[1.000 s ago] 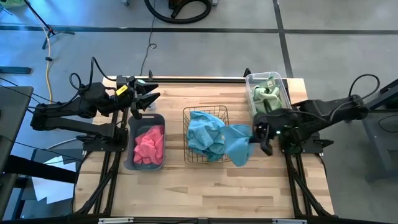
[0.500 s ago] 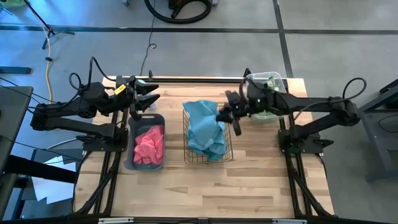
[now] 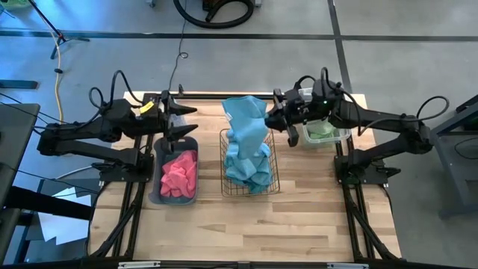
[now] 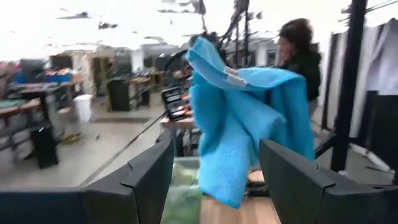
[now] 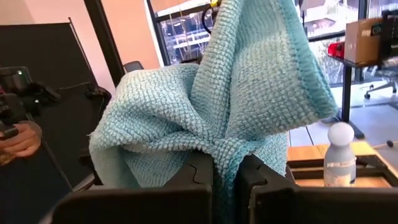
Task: Sort microfiber towel by color & place in baskets
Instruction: Put the blue towel into the wire basket
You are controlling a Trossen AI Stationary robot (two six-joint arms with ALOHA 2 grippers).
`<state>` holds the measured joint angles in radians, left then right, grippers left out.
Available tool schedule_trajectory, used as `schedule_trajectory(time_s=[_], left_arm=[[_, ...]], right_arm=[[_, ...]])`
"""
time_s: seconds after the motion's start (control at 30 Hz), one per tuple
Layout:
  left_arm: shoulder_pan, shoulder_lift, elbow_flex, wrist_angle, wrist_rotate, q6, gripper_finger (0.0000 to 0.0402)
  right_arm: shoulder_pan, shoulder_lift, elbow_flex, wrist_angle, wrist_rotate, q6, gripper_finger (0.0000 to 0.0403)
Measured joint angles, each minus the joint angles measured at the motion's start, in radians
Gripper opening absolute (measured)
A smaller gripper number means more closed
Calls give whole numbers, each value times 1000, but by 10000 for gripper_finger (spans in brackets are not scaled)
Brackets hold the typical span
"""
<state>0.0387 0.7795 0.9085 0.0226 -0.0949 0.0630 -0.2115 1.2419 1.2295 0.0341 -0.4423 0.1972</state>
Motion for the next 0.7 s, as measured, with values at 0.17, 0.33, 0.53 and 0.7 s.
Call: schedule_trajectory(time_s=[0.17, 0.33, 0.53, 0.7], left_arm=[[0, 12, 0, 3, 20, 2, 225], [0, 24, 0, 9, 21, 27, 225], [0, 31, 0, 36, 21, 20, 225], [0, 32, 0, 33, 14, 17, 225]], right_arm=[[0, 0, 19, -1, 3, -19, 1], [0, 0, 19, -23, 4, -20, 1], [0, 0, 19, -31, 5, -22, 1], [0, 0, 19, -40, 5, -26, 1]])
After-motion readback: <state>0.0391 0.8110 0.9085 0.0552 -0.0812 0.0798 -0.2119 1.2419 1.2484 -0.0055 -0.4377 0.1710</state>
